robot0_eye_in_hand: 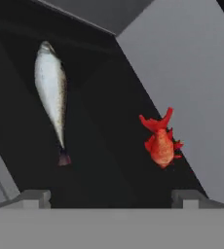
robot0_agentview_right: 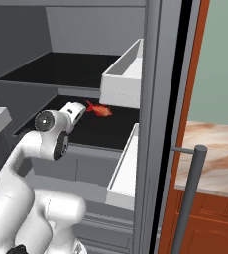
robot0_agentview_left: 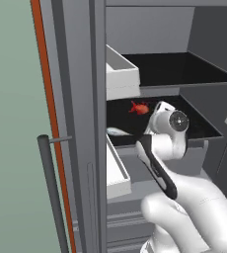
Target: Place the fish on the counter behind the older fish on the same shelf of the fridge to maintain FIFO order. Close the fridge door when finished.
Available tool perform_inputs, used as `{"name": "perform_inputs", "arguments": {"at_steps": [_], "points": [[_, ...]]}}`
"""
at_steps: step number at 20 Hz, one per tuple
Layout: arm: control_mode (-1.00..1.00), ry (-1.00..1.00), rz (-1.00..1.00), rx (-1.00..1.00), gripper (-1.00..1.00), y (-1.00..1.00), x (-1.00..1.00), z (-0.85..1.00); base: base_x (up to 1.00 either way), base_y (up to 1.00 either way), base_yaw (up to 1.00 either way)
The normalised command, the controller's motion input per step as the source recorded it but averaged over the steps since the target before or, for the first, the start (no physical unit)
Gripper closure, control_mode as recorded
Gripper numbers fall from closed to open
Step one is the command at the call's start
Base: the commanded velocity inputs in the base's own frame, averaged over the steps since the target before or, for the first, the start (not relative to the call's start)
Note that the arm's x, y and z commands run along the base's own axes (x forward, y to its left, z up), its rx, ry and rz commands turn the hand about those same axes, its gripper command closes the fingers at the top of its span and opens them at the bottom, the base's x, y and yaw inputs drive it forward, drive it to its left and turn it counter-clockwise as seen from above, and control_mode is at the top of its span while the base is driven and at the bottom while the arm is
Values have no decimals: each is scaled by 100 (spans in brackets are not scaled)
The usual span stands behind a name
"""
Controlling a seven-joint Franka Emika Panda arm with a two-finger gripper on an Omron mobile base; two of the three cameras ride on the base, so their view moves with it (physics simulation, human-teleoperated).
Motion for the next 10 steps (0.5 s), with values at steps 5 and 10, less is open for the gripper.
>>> {"name": "perform_inputs", "arguments": {"at_steps": [5,10], "points": [[-100,41,-15,4,-100,0,-79,83,0,0,0],[-100,27,-9,0,-100,-4,-94,14,0,0,0]]}}
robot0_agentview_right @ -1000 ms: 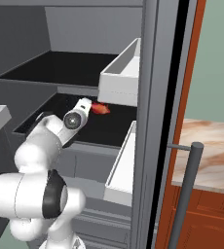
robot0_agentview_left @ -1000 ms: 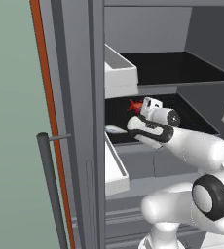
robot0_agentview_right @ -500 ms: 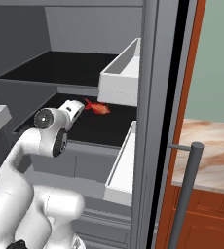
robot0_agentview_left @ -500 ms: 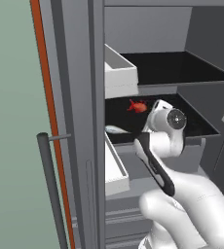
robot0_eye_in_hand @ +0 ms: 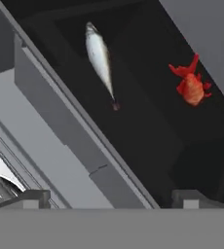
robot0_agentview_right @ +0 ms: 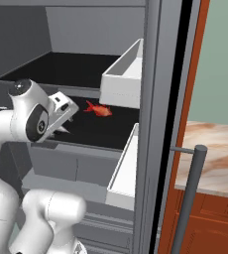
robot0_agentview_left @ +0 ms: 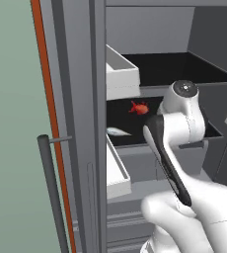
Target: Place the fish on the counter behind the older fish on the same shelf of the fridge to maintain FIFO order. Close the fridge door when finished.
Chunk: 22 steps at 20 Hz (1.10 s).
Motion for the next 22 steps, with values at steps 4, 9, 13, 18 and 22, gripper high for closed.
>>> {"name": "perform_inputs", "arguments": {"at_steps": [4,9,13,18,22], "points": [[-100,2,-3,0,-100,-11,-100,-21,0,0,0],[-100,0,-1,0,-100,-7,-74,-18,0,0,0],[-100,0,0,-1,-100,1,-9,0,0,0,0],[-100,0,0,0,-100,-1,-11,0,0,0,0],[-100,0,-4,0,-100,-1,-32,-1,0,0,0]]}}
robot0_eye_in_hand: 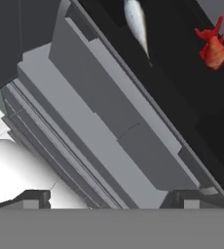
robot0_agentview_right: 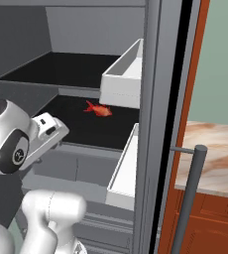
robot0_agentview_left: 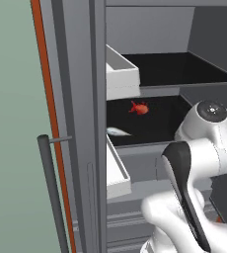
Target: Place the fish on the counter behind the older fish on the same shelf of the fridge to maintain FIFO order. Close the fridge door when finished.
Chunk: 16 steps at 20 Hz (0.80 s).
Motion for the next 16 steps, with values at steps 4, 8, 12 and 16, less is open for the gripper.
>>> {"name": "perform_inputs", "arguments": {"at_steps": [4,8,12,16], "points": [[100,0,0,0,-100,0,-5,-2,-51,0,-4],[100,0,0,0,-100,0,0,0,-89,0,-5],[100,0,0,0,-100,0,0,0,-65,0,-3],[100,0,0,0,-100,0,0,0,-30,0,-2]]}}
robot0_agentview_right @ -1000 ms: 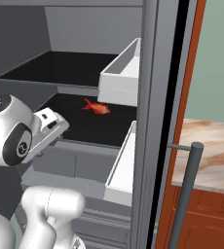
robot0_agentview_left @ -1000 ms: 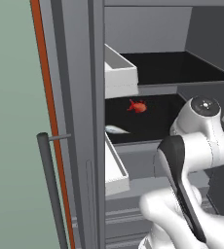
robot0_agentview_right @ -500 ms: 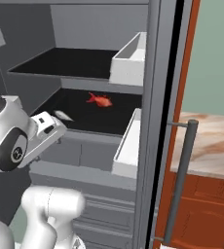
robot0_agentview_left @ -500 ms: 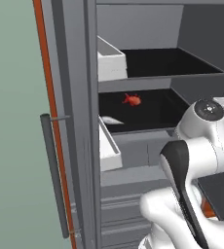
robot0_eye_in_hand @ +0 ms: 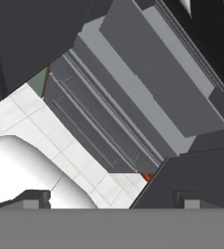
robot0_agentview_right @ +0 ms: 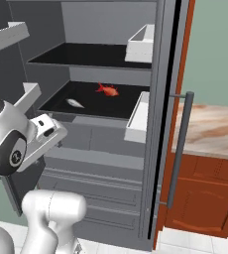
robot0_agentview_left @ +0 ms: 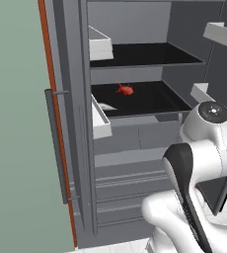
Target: Place the fish on the counter behind the older fish on the same shelf of the fridge to maintain FIFO order. Close the fridge door when finished.
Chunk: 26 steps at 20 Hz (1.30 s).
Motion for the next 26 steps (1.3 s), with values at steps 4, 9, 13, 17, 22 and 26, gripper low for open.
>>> {"name": "perform_inputs", "arguments": {"at_steps": [4,9,13,17,22,26], "points": [[100,0,0,0,-100,0,0,0,-3,0,-1],[100,0,0,0,-100,0,0,0,0,0,0],[100,0,0,0,-100,0,0,0,-1,0,0],[-100,-6,-7,8,-100,-60,-69,-5,0,0,0],[-100,-25,-9,18,-100,-100,-100,0,0,0,0],[-100,-29,-2,16,-100,-99,-48,0,0,0,0]]}}
